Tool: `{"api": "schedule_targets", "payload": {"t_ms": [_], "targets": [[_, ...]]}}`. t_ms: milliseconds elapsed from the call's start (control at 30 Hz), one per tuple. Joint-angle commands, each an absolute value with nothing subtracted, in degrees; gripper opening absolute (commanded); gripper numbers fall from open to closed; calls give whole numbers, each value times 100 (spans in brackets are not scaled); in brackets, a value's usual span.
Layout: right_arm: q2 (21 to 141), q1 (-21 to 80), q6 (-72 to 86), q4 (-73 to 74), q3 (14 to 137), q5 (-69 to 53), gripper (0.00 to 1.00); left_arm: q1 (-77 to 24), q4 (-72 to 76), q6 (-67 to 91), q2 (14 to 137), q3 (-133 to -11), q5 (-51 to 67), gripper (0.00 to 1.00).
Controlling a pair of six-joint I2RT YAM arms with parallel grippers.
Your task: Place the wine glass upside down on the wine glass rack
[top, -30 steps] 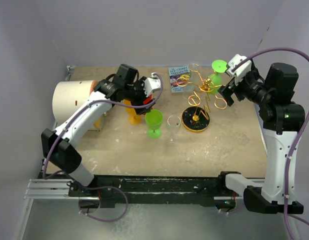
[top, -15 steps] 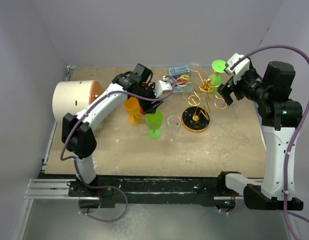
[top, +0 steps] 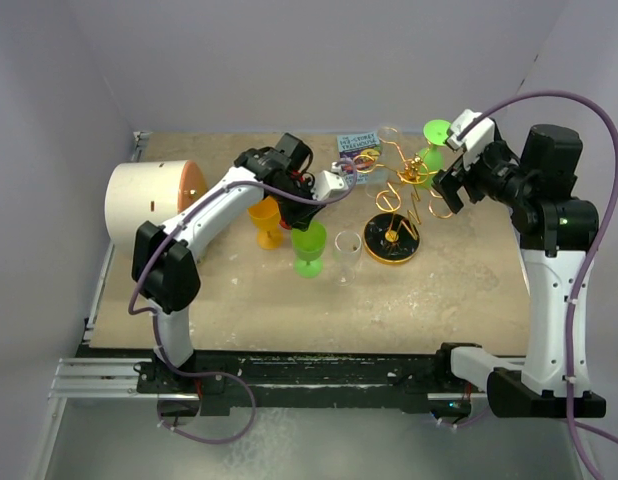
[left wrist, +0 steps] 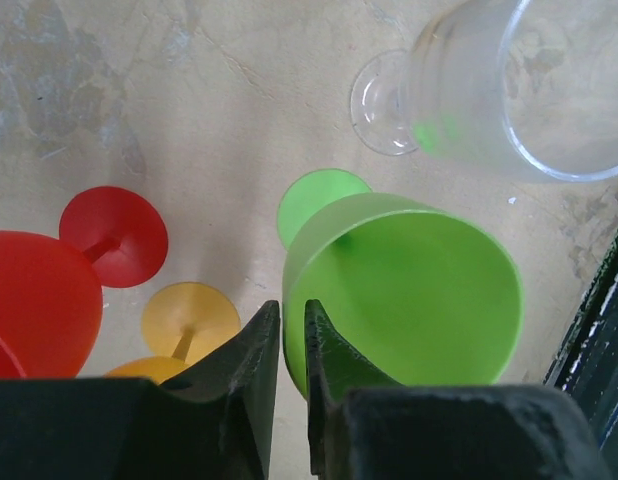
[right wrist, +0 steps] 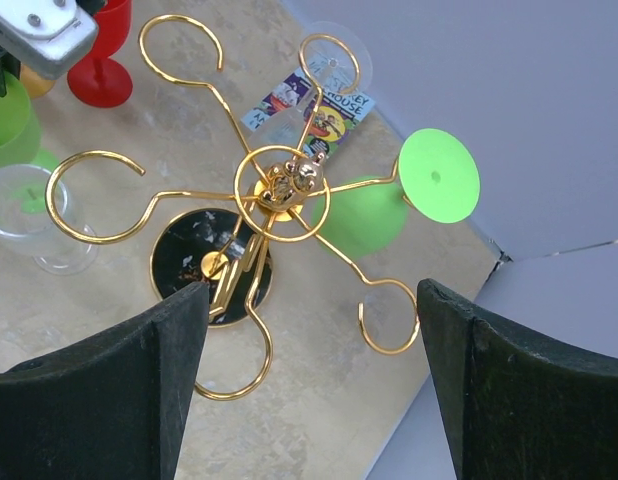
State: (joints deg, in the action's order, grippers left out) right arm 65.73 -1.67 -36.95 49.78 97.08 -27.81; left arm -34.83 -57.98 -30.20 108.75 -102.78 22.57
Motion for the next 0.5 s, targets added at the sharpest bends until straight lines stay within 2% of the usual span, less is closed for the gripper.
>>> {"api": "schedule_targets", "payload": {"t_ms": [0,133,467], "targets": [[6518,-202,-3587,4749,9669,-2746,86,-3537,-6000,-3254,10736,-10427,2388,14],[6451,-210,-3569,4722,9596,-2667,86,-3541,-6151,-3411,10454,-10425,2356,0],[6272,-255,-3357,4704,9385,-2536,88,-3540,-7031,-4048,8945,-10214,2848,0]]}}
